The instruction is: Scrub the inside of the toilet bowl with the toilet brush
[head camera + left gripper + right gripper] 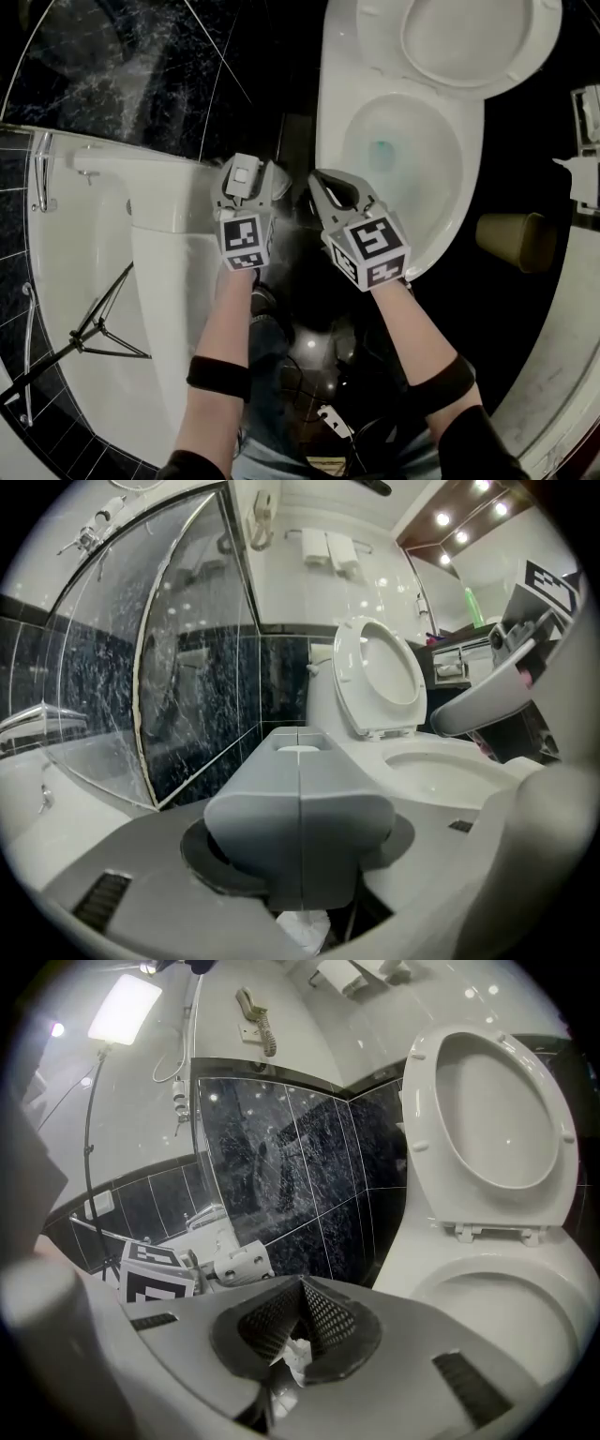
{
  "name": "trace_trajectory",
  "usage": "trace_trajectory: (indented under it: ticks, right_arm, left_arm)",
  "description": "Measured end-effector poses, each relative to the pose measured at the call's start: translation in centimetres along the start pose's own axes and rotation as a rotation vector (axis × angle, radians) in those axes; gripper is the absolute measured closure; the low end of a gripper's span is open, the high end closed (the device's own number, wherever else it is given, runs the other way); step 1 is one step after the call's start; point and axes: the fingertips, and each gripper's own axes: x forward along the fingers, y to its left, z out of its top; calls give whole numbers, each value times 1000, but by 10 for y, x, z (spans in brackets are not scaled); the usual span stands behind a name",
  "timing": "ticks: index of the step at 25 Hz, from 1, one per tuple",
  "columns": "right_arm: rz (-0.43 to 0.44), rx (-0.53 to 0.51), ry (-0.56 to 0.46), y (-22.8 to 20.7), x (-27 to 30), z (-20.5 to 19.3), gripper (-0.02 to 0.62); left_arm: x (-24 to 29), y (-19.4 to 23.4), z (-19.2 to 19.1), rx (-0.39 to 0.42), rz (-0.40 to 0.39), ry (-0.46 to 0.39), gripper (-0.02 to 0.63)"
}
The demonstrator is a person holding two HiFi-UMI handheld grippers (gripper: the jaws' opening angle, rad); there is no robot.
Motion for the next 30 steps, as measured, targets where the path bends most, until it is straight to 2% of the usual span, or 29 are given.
trace_trajectory:
  ticks: [11, 22, 27, 30]
  right_arm:
    - [5, -2, -3, -8, 18, -16, 589]
    - [-2, 1, 6, -22, 27, -25, 589]
    - [-5, 8, 8, -28, 28, -27, 589]
    - [-8, 11, 9, -29, 27, -26, 589]
  left_arm:
    - [21, 3, -42, 2, 15, 13, 360]
    - [33, 1, -82, -12, 27, 70, 359]
    - [35, -3, -88, 4, 31, 79, 354]
    - [37, -4, -88, -2, 21, 94, 289]
